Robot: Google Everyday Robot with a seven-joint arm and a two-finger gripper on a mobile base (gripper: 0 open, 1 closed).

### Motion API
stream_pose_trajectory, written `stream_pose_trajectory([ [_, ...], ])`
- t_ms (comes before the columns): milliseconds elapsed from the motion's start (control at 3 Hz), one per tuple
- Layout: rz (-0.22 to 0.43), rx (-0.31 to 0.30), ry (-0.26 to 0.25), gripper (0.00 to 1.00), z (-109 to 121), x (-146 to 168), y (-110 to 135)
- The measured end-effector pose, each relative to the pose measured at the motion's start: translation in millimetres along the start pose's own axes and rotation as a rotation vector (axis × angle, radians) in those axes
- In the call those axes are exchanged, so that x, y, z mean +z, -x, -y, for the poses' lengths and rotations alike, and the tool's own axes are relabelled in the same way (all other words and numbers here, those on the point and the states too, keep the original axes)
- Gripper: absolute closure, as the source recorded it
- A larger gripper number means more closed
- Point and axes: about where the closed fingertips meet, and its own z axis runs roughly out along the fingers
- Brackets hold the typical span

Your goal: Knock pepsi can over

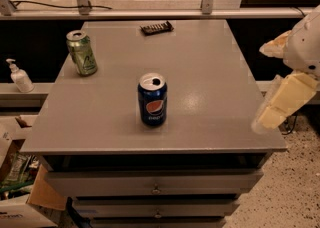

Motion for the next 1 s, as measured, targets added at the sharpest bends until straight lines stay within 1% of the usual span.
stream_pose_trajectory([
  [333,0.157,0.035,0.063,0.00,-24,30,21],
  [667,0.324,0.035,0.137,0.00,-42,62,50],
  [1000,0.364,0.032,0.149,0.00,-47,59,62],
])
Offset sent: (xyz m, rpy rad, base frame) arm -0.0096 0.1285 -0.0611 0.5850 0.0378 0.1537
